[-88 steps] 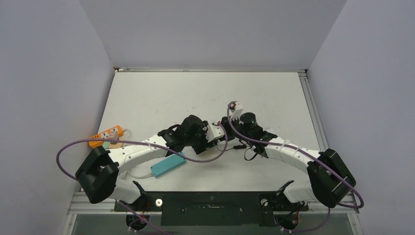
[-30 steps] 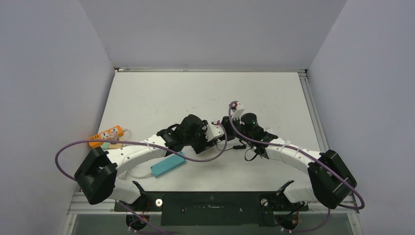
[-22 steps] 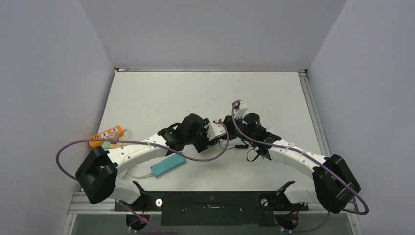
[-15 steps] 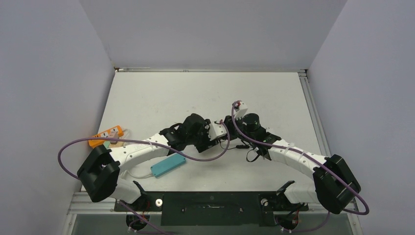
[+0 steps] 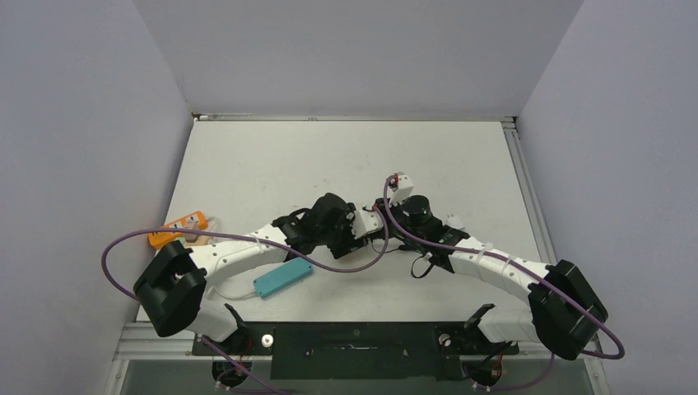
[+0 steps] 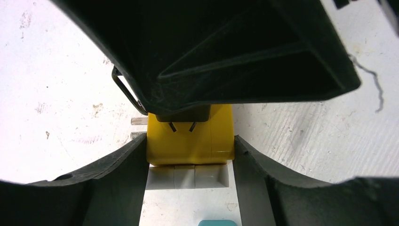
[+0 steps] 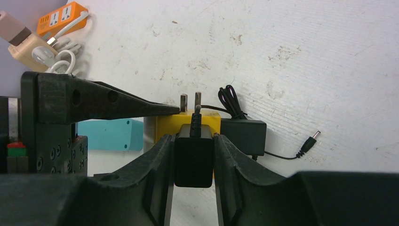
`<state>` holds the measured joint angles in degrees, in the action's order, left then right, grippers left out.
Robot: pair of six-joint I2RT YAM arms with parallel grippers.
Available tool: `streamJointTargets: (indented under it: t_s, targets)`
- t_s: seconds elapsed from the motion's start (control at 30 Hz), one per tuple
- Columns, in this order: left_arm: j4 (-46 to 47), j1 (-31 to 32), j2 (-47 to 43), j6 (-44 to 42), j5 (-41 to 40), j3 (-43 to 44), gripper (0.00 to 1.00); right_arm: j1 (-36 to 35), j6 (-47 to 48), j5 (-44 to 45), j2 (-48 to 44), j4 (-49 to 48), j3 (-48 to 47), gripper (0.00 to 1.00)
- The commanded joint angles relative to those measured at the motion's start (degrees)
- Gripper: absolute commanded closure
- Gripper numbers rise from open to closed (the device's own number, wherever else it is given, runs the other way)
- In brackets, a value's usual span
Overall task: Pull the plug off the socket
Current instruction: Remove the plug from the socket.
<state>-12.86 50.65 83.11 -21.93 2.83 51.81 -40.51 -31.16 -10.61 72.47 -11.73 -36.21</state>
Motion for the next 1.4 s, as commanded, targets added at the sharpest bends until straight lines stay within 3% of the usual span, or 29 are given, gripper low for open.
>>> streamJointTargets:
  t_s: [0.0,0.23,0.4,1.07,1.37]
  targets:
    - [-5.67,-1.71,-0.90,0.53,-6.56,-0.14,1.00,4.24,-0.23,-0.45,-4.08,-2.54,-1.76,0.95]
    - [-3.44,-2.46,-4.79,0.58,-0.70,-1.62,1.00,10.43,-1.33,-5.85,-2.43,-3.39,-0.44,0.95]
    - [-3.51,-2.66,-4.75,0.47,-2.01,-1.39,1.00,10.76,-2.07,-6.26,-2.41,-3.80,-0.74,0.95]
    - [-6.82,-1.70,1.21,0.46,-13.18,0.66,1.00,1.98,-0.22,2.08,-6.83,1.79,-5.13,0.95]
    - [-5.32,-2.07,-0.80,1.18,-9.06,-0.11,1.00,2.28,1.49,6.26,-7.54,4.43,-5.33,0.95]
